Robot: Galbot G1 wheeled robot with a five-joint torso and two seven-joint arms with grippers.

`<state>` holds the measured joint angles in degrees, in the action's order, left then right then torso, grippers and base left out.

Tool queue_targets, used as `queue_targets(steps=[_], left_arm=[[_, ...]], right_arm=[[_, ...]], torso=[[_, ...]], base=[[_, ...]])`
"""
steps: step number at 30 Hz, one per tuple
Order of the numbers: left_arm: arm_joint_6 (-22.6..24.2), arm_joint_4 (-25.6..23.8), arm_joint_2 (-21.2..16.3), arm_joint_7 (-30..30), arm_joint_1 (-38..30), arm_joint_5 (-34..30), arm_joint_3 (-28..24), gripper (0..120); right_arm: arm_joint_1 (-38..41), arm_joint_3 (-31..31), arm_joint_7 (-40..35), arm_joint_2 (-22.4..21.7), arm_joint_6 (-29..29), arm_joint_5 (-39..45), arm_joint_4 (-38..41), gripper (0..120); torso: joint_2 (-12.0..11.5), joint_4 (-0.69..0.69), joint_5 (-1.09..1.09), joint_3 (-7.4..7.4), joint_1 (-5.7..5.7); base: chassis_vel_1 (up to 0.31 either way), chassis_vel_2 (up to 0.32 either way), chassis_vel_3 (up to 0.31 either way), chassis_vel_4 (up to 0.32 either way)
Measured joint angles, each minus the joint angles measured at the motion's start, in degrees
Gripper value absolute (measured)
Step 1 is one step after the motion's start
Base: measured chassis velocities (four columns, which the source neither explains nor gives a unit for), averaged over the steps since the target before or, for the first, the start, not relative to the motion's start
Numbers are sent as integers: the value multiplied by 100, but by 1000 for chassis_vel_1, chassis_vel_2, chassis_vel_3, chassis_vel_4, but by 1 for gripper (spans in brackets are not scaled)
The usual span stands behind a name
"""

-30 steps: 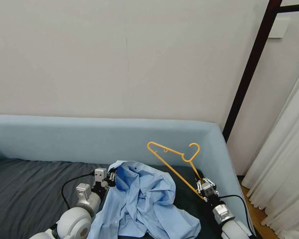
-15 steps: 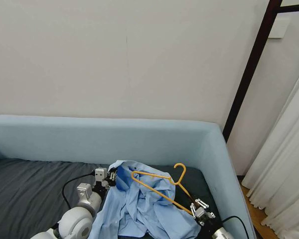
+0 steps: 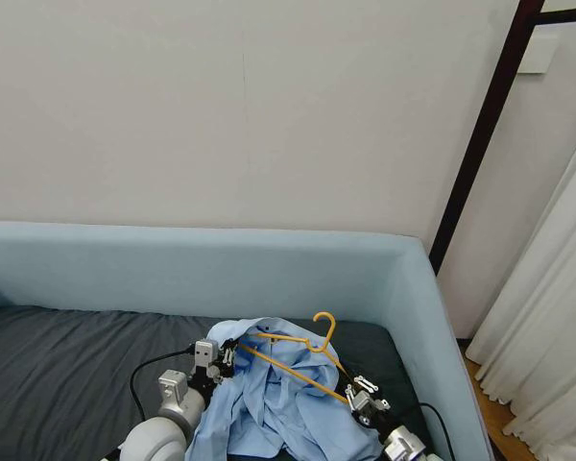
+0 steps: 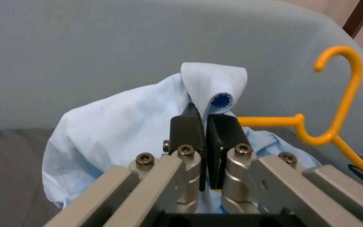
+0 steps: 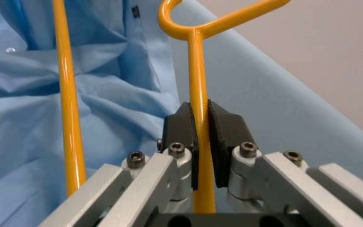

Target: Pick up the clothes from the sofa and hang them on the clothes hanger.

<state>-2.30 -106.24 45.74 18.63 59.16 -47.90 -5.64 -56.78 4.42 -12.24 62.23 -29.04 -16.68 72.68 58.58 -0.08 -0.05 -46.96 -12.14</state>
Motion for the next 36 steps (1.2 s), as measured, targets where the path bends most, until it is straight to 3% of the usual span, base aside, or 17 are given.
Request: queue_targets(steps=[16, 36], left_arm=[[5, -110, 88, -23, 440, 289, 15, 0], [-181, -112, 347, -40, 1089, 673, 226, 0]], right_arm=[[587, 457, -42, 328, 221, 94, -218, 5], [562, 182, -496, 687, 18, -353, -136, 5]], torso=[[0, 0, 0, 0, 0], [0, 1, 0, 0, 0]], base=[[0, 0, 0, 0], [0, 0, 0, 0]])
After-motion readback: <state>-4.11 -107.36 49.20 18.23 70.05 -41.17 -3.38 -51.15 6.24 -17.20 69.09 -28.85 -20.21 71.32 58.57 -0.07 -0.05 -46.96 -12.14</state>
